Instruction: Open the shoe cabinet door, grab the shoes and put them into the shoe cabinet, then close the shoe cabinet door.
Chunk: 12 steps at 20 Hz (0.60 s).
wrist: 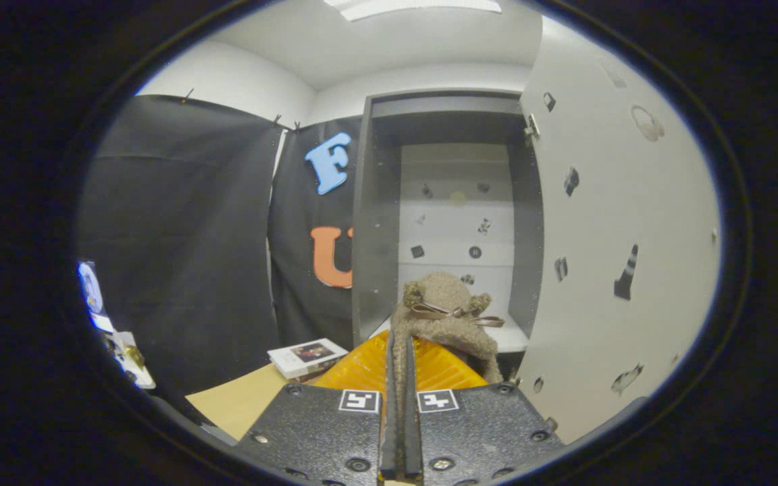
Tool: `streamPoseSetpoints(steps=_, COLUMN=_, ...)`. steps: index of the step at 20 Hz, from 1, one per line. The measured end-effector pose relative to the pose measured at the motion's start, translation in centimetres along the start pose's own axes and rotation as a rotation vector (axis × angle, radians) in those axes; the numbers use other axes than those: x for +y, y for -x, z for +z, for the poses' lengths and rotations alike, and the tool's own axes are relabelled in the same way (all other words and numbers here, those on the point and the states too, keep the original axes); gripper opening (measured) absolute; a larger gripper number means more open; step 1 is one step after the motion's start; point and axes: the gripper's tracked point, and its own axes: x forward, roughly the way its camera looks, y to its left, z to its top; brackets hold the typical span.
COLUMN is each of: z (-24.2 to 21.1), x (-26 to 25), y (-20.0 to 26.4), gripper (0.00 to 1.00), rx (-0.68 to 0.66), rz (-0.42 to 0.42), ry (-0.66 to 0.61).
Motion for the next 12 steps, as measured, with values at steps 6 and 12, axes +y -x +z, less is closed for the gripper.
streamPoseSetpoints(steps=6, z=4.9, x=-3.8, y=-6.1, gripper=0.07, rx=-0.034, rz=-0.093, ry=0.034)
streamPoseSetpoints(steps=12, z=6.1, x=-6.2, y=-14.9, gripper=0.08, rx=-0.032, rz=-0.136, ry=0.044)
